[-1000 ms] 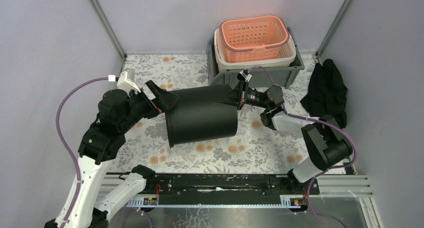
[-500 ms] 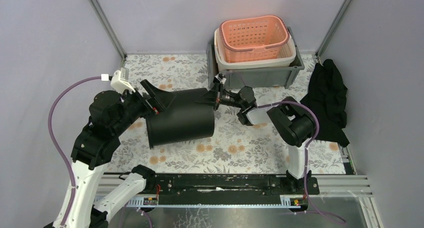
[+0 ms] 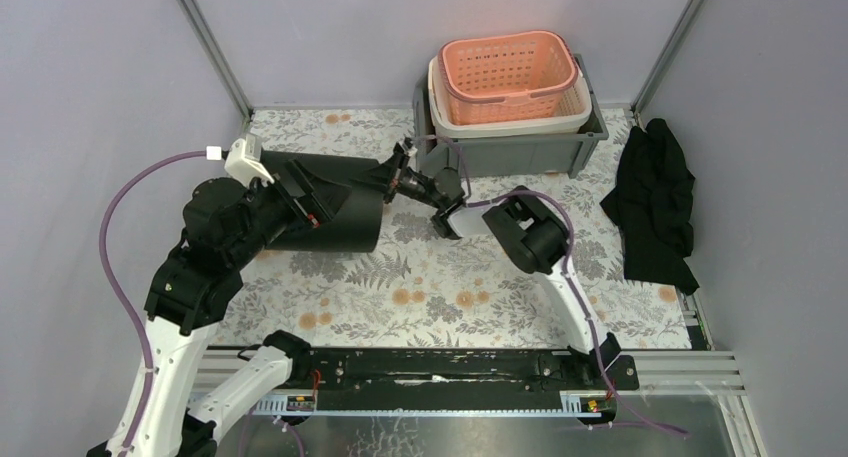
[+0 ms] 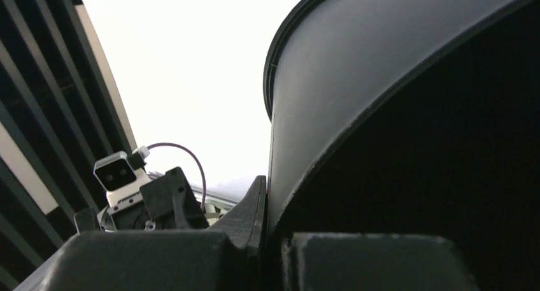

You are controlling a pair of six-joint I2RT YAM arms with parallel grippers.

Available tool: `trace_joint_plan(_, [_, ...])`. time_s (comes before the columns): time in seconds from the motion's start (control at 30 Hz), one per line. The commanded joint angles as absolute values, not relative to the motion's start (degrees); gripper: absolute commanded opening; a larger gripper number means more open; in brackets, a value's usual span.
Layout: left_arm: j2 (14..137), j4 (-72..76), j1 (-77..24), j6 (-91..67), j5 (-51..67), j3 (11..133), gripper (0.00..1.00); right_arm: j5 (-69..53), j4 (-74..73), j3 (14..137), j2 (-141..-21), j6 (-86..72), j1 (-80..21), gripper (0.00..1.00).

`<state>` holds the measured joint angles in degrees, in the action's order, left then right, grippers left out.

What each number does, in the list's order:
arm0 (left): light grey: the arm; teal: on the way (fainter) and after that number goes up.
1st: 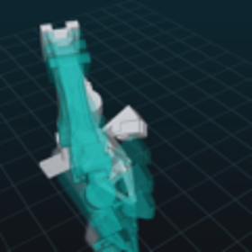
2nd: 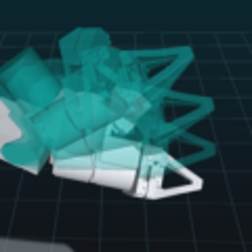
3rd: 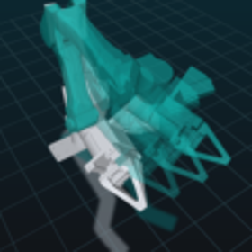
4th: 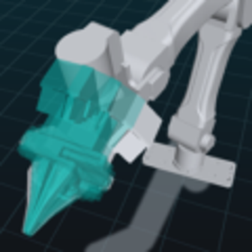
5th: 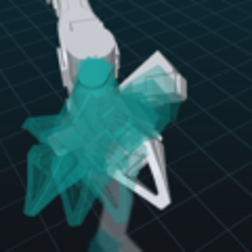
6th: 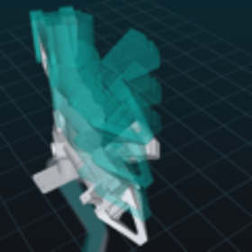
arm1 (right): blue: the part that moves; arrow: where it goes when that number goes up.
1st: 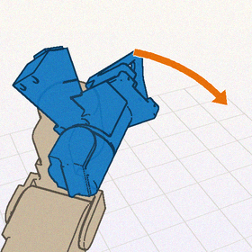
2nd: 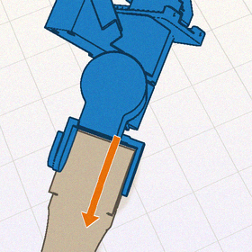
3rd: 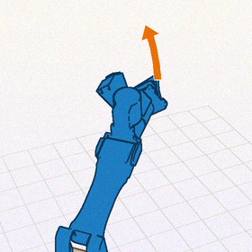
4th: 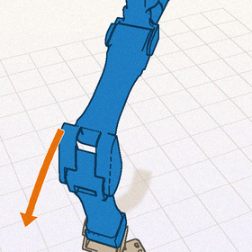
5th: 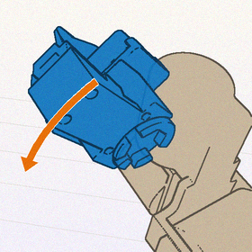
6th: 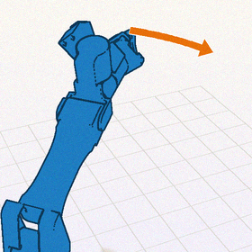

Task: Turn the large container upside down
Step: Turn the container upside down at the center of the board.

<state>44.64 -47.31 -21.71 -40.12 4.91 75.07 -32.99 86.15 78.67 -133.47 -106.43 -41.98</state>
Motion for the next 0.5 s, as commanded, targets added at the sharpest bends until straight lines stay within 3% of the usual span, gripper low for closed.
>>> trace_joint_plan(0.0, [44.69, -46.47, -21.89, -38.94, 4.67, 76.51, 1.0, -23.9, 98.0, 94.32, -140.63, -113.12, -44.1, 0.0])
trace_joint_plan(0.23, [45.25, -46.56, -21.86, -38.42, 5.04, 76.82, 1.0, -15.2, 98.0, 117.22, -157.88, -118.02, -45.76, 0.0])
trace_joint_plan(0.47, [45.81, -46.5, -21.85, -38.03, 5.09, 76.86, 1.0, -14.57, 97.96, 116.44, -162.37, -117.2, -45.87, 0.0])
